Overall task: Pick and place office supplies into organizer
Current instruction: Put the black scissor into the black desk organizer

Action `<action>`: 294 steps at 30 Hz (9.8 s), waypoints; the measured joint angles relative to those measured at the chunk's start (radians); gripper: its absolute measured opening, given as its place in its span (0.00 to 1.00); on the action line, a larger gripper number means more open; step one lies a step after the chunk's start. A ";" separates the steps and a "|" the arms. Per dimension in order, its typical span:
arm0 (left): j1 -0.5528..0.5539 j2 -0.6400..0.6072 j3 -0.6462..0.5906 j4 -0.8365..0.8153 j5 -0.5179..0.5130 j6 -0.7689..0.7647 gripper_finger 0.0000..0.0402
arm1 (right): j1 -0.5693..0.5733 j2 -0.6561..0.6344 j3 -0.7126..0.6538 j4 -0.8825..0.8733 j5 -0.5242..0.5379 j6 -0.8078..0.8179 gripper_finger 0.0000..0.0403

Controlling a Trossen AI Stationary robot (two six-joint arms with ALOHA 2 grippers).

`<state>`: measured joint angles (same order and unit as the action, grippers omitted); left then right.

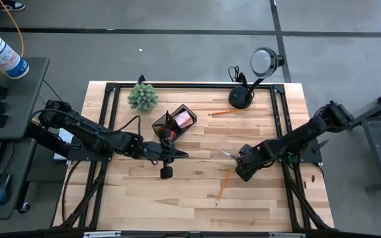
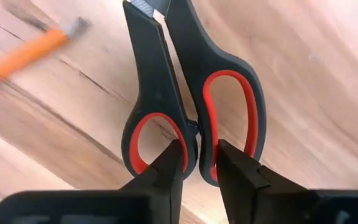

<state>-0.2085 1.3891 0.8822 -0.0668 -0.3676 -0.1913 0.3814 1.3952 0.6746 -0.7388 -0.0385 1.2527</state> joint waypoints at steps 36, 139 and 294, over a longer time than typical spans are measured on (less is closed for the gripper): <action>-0.001 0.000 0.024 0.345 -0.299 0.006 0.01 | -0.310 -0.042 0.430 0.205 0.268 -0.451 0.18; 0.215 0.008 0.024 0.587 -0.358 -0.224 0.54 | -0.338 0.003 0.430 0.528 0.503 -0.625 0.19; 0.319 0.161 -0.095 -0.375 -0.705 1.880 0.07 | -0.392 -0.105 0.430 0.600 0.323 -0.570 0.54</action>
<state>0.1104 1.5505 0.7868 -0.4419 -1.0728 1.6889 -0.0105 1.2901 1.1042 -0.1383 0.2844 0.6830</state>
